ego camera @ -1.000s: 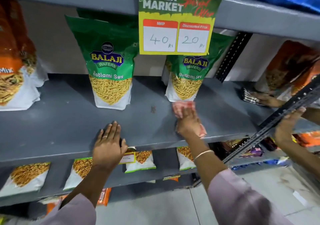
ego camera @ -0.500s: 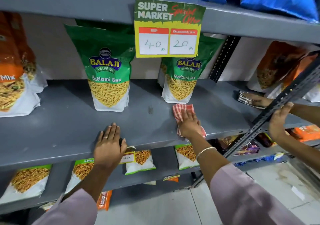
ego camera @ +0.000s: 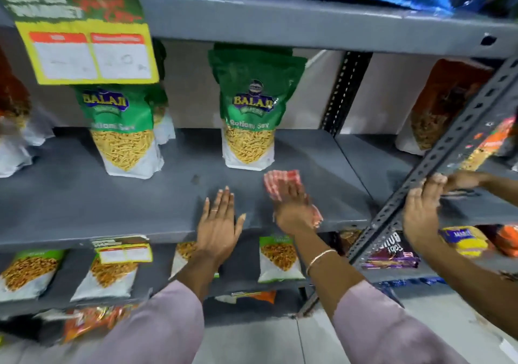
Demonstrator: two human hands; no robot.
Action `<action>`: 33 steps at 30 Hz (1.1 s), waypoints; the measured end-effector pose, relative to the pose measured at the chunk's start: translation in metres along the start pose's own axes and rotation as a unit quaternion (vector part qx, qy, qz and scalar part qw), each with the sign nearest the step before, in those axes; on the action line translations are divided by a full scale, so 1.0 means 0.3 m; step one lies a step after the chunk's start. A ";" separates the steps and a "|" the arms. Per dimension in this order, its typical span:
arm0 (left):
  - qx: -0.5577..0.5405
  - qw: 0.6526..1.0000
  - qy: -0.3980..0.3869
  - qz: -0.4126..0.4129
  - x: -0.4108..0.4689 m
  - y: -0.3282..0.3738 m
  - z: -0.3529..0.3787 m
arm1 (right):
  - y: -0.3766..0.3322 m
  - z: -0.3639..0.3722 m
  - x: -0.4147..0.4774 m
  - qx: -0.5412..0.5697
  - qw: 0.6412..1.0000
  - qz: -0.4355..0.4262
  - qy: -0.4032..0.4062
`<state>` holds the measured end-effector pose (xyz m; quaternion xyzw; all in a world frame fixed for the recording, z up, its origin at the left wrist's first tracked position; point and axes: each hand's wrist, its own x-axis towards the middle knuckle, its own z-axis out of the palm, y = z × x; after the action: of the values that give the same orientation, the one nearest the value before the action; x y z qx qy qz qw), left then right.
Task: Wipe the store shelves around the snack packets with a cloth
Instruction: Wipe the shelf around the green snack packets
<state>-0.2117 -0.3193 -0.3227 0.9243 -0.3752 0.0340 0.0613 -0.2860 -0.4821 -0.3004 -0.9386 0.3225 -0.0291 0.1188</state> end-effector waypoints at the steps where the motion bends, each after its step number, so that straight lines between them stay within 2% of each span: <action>1: 0.002 1.000 -0.011 -0.010 -0.001 0.025 0.013 | -0.009 0.013 -0.002 -0.025 0.996 -0.085 0.005; 3: 0.010 1.000 -0.012 -0.023 -0.008 0.041 0.027 | 0.005 0.026 0.026 -0.033 0.985 -0.167 0.014; 7: 0.003 1.000 0.005 -0.019 -0.019 0.029 0.011 | 0.068 0.007 0.089 -0.018 0.998 -0.041 -0.037; 8: -0.002 1.000 0.008 -0.019 -0.017 0.029 0.003 | 0.060 0.011 0.099 -0.038 0.997 -0.039 -0.051; 11: -0.002 1.000 -0.002 -0.022 -0.016 0.031 -0.003 | 0.003 0.027 0.107 -0.045 0.984 -0.159 -0.069; 13: 0.000 1.000 0.005 -0.019 -0.017 0.032 -0.001 | 0.008 0.022 0.117 -0.025 0.981 -0.178 -0.076; 14: -0.004 1.000 0.002 -0.017 -0.016 0.031 0.000 | 0.021 0.013 0.124 -0.015 0.986 -0.153 -0.068; 17: 0.000 1.000 0.017 -0.007 -0.015 0.026 0.002 | 0.053 0.023 0.131 -0.023 0.999 0.009 -0.032; 18: 0.002 1.000 0.021 -0.004 -0.010 0.026 0.005 | 0.034 0.027 0.129 -0.023 0.999 0.030 -0.036; 19: -0.001 1.000 0.020 -0.002 -0.006 0.026 0.007 | 0.013 0.032 0.122 -0.028 0.999 0.016 -0.034; 22: -0.002 0.999 0.033 0.004 -0.005 0.022 0.017 | -0.006 0.024 0.111 -0.040 0.988 -0.140 -0.051; 23: -0.004 0.999 0.038 0.004 -0.005 0.022 0.024 | 0.016 0.016 0.122 -0.027 0.989 -0.138 -0.056; 26: -0.007 0.999 0.031 0.000 -0.003 0.016 0.035 | 0.088 0.018 0.146 0.006 1.000 0.021 0.007; 27: -0.007 1.000 0.027 -0.002 -0.004 0.015 0.035 | 0.085 0.017 0.141 -0.006 0.999 0.038 0.013; 29: -0.011 1.000 0.011 -0.002 0.003 0.020 0.031 | 0.077 0.026 0.138 -0.043 0.998 -0.048 -0.007; 30: -0.011 1.000 0.005 -0.001 0.010 0.024 0.035 | 0.080 0.023 0.135 -0.027 0.994 -0.102 -0.020; 31: -0.010 1.000 0.006 -0.001 0.019 0.029 0.037 | 0.091 0.004 0.141 -0.022 0.992 -0.123 -0.032; 32: -0.009 1.000 0.007 0.000 0.029 0.036 0.037 | 0.102 -0.017 0.151 -0.008 0.992 -0.128 -0.009; 33: -0.010 1.000 0.006 0.003 0.038 0.043 0.038 | 0.111 -0.030 0.156 -0.018 0.995 -0.094 0.006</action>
<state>-0.2123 -0.3380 -0.3316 0.9222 -0.3781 0.0355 0.0728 -0.2701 -0.5381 -0.3007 -0.9665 0.2344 -0.0403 0.0967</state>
